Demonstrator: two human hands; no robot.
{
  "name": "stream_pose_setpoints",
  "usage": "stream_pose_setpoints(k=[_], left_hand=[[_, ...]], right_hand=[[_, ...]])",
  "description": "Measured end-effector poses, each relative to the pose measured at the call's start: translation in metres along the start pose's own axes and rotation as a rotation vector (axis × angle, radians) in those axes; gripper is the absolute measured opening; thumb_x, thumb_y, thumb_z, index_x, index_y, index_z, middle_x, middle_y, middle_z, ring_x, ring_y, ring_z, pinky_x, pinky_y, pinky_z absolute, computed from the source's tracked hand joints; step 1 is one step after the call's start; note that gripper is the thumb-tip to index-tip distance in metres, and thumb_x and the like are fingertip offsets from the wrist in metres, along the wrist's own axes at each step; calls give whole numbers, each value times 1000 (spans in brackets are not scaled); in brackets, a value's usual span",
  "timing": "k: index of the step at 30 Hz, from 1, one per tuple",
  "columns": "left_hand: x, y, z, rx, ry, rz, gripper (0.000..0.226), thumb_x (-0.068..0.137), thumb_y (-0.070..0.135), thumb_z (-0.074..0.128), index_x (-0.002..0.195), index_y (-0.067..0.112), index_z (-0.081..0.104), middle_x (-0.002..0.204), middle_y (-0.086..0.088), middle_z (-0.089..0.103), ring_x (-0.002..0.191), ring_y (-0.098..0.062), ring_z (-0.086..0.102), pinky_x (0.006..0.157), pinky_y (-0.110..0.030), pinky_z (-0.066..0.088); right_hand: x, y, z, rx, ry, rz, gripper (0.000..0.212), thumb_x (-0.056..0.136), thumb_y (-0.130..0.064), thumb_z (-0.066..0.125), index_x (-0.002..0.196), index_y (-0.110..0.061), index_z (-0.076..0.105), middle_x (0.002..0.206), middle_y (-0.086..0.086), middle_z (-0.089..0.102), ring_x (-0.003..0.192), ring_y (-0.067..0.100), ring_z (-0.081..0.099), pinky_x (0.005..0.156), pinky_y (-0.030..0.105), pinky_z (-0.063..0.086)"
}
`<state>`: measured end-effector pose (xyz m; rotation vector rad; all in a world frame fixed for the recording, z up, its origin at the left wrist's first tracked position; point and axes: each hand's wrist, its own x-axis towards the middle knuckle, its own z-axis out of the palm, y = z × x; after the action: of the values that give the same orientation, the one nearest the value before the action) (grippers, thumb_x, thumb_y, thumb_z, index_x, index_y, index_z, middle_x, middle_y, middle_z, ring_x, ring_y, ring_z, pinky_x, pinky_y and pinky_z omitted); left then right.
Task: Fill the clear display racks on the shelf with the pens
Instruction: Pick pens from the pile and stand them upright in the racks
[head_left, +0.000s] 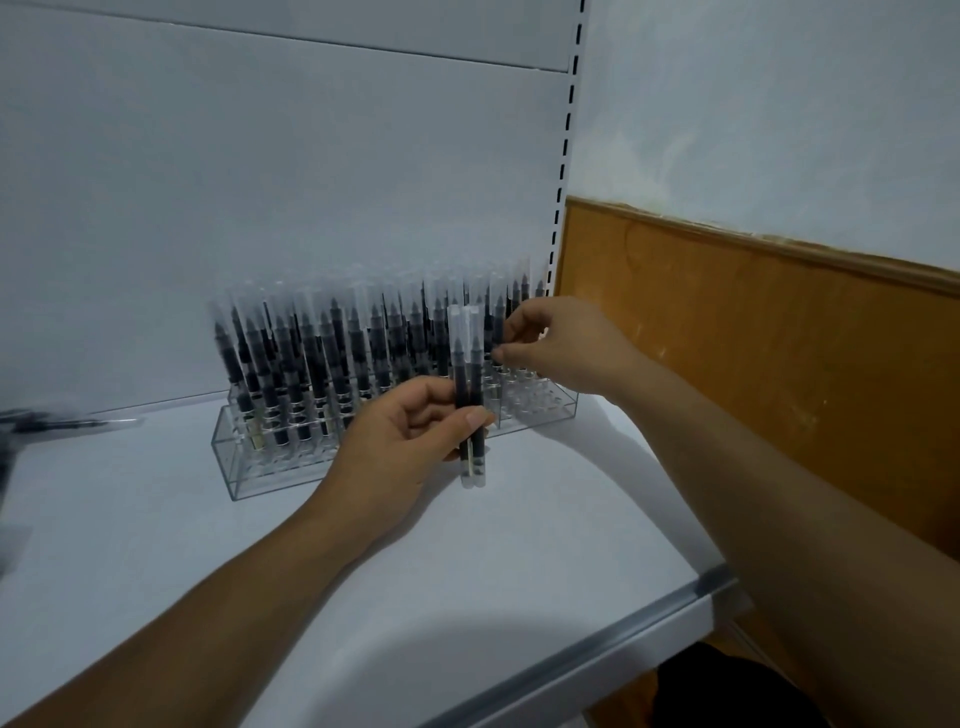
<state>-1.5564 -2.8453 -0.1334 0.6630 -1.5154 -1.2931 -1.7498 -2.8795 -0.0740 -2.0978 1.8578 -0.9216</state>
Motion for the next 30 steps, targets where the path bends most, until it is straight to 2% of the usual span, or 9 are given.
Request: stream_pose_setpoints(k=[4,6,9,14,17,19,23,27,30], left_hand=[[-1,1,-1,21,-7,4,21,74,26,69,93,17,69,89,-6,75,83,-18,72,65,-15,52],[-1,1,-1,26,-17,2,21,74,26,69,93,17,68,89,-5,76,82,-16,72,64,-14,52],[-1,1,-2,57,-21,11,21,73,28,70,93,20,69,88,-4,75,80,-14,71,66,-16,52],[-1,1,-3,74,-20,11,22,75,29,68,95,21,68,88,-1,76,81,-11,71,65,-15,51],[-1,1,-3,97,-27,18,21,75,30,67,94,21,68,87,1,76,80,-8,70,64,-15,51],[-1,0,-3,94,-24,10,22,76,29,67,96,19,69,87,1,76,80,-8,71,65,-15,51],[-1,-1,-3,69,0,-18,21,79,23,67,98,15,68,87,1,76,81,-9,71,64,-14,51],[-1,0,-2,53,8,-28,18,80,20,68,97,13,68,86,-2,76,81,-11,72,63,-13,50],[-1,0,-1,44,5,-26,12,85,13,66,97,12,68,86,-3,76,81,-11,72,63,-12,50]], right_hand=[[-21,2,0,126,183,-54,14,91,-37,66,94,-24,72,84,-15,66,75,-3,58,60,11,42],[-34,-2,3,315,127,-99,14,92,-36,64,91,-26,72,80,-15,68,67,-6,57,56,8,41],[-47,-9,8,399,-36,-147,12,90,-40,64,93,-31,71,83,-20,67,66,-5,58,59,9,45],[-50,-8,7,496,-99,-143,12,86,-36,69,97,-31,71,82,-21,65,65,-2,56,57,10,43],[-50,-10,12,407,-94,-179,20,82,-36,72,98,-24,73,97,-10,65,70,14,54,63,27,47],[-49,-11,12,424,-50,-188,15,83,-29,73,95,-20,73,95,-5,67,69,15,55,63,28,48],[-40,-12,-5,657,135,-126,1,88,-19,69,87,-18,69,69,-10,66,54,-2,54,50,12,43],[-20,-10,-21,658,388,-67,5,91,-19,67,92,-14,67,82,1,68,52,1,52,48,14,43],[-8,-6,-20,529,423,-58,10,91,-24,68,96,-15,67,86,3,68,53,0,53,51,13,45]])
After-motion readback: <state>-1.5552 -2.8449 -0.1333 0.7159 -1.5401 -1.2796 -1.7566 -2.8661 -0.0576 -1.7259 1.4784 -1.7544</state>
